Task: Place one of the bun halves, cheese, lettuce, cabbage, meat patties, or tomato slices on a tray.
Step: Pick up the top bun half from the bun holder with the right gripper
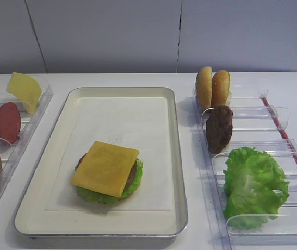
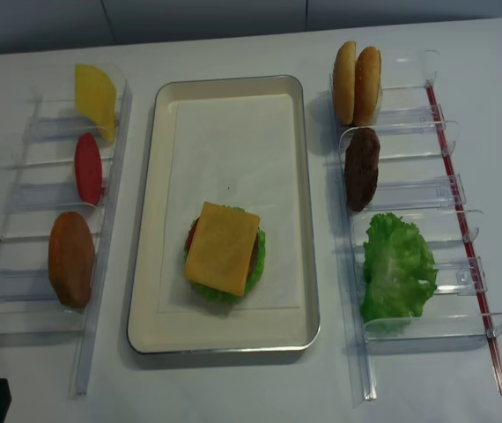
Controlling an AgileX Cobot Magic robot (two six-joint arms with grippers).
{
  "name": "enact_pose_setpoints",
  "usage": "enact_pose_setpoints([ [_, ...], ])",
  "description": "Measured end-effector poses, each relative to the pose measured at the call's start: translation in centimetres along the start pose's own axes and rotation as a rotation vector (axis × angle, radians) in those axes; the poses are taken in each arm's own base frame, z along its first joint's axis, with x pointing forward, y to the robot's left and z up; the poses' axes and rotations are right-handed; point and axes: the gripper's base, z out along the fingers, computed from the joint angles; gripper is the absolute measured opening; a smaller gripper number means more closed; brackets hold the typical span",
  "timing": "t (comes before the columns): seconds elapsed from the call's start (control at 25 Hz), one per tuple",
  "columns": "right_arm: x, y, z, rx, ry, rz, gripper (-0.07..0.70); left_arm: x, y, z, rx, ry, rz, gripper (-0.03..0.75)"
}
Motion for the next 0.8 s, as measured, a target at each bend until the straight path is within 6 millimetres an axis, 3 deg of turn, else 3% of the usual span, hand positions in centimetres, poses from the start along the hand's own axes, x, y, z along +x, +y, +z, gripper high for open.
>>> enact_pose_setpoints([
  [0.32,-0.2,0.0,-0.1,0.001,-0.022,0.000,0.549,0.0,0.0,0.0,0.000,0.000,0.000,0.456],
  [0.56,-2.2,0.2,-1.7,-0.004,-0.172,-0.008,0.549,0.0,0.0,0.0,0.000,0.000,0.000,0.456],
  [0.8,-5.3,0.5,-2.4,-0.027,-0.153,-0.063,0.545,0.0,0.0,0.0,0.000,0.000,0.000,0.456],
])
